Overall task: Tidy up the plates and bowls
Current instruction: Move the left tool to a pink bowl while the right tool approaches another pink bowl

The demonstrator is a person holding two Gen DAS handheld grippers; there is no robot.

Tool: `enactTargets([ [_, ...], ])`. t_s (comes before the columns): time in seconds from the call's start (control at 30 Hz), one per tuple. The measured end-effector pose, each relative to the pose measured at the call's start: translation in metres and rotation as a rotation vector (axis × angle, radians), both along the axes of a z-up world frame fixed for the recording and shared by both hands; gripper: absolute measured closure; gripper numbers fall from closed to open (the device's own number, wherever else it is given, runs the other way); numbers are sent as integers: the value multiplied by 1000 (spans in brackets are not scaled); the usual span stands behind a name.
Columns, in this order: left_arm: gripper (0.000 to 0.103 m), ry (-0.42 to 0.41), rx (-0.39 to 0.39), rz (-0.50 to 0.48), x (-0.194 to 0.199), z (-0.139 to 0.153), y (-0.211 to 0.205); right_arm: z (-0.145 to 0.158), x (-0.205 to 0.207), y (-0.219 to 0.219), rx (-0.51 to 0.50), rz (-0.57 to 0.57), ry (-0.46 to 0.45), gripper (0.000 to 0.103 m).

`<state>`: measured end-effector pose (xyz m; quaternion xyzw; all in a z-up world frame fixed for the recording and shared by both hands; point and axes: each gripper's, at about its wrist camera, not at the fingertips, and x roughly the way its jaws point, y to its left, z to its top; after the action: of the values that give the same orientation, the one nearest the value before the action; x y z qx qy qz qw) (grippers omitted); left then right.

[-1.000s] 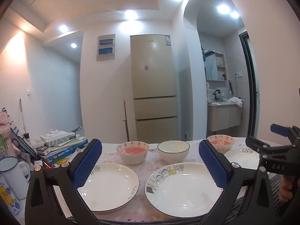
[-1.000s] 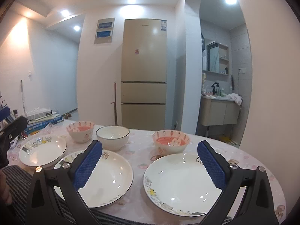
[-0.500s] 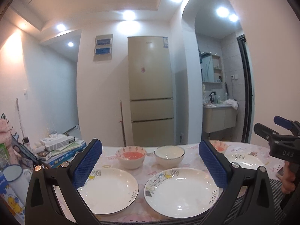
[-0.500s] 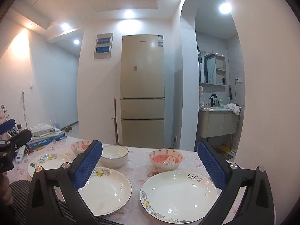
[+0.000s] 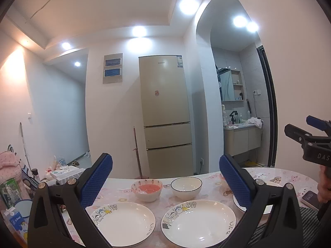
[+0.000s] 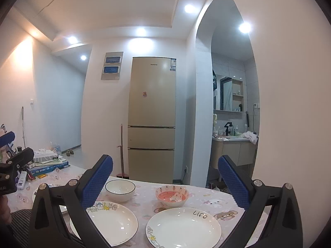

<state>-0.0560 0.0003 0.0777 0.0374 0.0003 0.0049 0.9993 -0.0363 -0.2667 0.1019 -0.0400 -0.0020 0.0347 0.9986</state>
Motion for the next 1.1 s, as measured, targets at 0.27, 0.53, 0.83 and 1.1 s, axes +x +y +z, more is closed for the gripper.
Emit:
enactTargets([
  [0.27, 0, 1, 22, 3, 5, 15, -3, 21, 4, 10, 15, 30, -1, 0],
  [0.53, 0, -48, -8, 47, 20, 48, 11, 57, 42, 19, 104, 80, 27, 0],
  [0.83, 0, -72, -54, 93, 50, 102, 32, 105, 65, 49, 138, 124, -68, 0],
  [1.1, 0, -127, -142, 155, 84, 140, 66, 136, 130, 74, 266, 167, -7, 4],
])
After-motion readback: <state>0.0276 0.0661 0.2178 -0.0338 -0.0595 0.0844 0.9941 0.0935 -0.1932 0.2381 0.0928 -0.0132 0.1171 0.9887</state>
